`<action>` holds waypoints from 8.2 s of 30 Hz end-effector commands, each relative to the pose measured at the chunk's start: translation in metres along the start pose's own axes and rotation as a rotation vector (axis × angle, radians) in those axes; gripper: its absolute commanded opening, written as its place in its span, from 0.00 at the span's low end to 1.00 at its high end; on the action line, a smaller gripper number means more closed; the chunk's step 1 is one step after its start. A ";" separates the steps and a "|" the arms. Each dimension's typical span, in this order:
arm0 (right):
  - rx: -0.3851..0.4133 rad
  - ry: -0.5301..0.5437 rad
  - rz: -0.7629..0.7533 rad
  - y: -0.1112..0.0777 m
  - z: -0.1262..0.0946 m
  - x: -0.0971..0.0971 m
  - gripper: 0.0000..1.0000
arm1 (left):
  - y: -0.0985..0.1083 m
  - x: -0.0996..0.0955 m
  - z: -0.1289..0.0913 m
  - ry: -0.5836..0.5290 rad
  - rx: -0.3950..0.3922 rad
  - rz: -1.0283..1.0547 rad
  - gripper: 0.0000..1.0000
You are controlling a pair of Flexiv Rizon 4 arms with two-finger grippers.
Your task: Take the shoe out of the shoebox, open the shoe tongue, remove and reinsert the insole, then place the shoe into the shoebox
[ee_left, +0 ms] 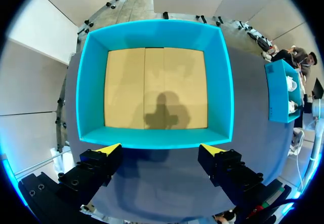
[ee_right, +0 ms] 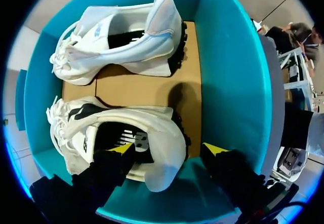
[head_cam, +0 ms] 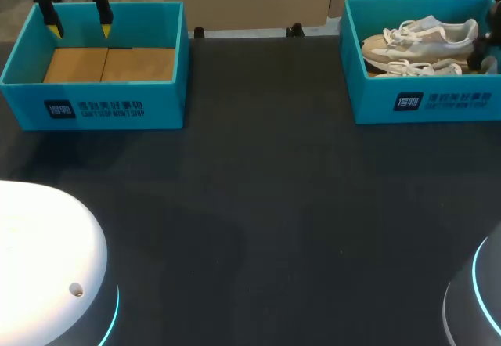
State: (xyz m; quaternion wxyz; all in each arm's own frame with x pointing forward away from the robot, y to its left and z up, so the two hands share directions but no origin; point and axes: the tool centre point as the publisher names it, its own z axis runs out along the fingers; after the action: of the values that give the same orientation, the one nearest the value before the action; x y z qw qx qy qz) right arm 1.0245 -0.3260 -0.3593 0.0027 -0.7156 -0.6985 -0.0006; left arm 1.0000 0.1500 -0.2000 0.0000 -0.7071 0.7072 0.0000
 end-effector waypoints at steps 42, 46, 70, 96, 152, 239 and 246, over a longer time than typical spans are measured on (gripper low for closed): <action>-0.004 -0.033 0.144 -0.001 -0.010 -0.009 0.00 | 0.000 0.000 0.000 0.000 0.000 0.000 1.00; -0.014 -0.050 0.186 0.004 -0.021 -0.013 0.00 | 0.000 0.000 0.000 0.000 0.000 0.000 1.00; -0.066 -0.130 0.309 0.008 -0.123 -0.012 0.00 | 0.000 0.000 0.000 0.000 0.000 0.000 1.00; -0.115 -0.199 0.331 -0.080 -0.236 0.072 0.00 | 0.000 0.000 0.000 0.000 0.000 0.000 1.00; -0.117 -0.189 0.289 -0.277 -0.162 0.262 0.00 | 0.000 0.000 0.000 0.000 0.000 0.000 1.00; -0.031 -0.119 0.069 -0.370 0.014 0.440 0.00 | 0.000 0.000 0.000 0.000 0.000 0.000 1.00; -0.017 -0.157 0.075 -0.373 0.019 0.435 0.00 | 0.000 0.000 0.000 0.000 0.000 0.000 1.00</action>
State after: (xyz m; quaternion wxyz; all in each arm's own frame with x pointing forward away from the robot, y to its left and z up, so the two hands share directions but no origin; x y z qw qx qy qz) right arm 0.6612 0.1175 -0.3754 -0.0582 -0.7390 -0.6695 0.0482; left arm 0.9999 0.1500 -0.1999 0.0001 -0.7071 0.7071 0.0000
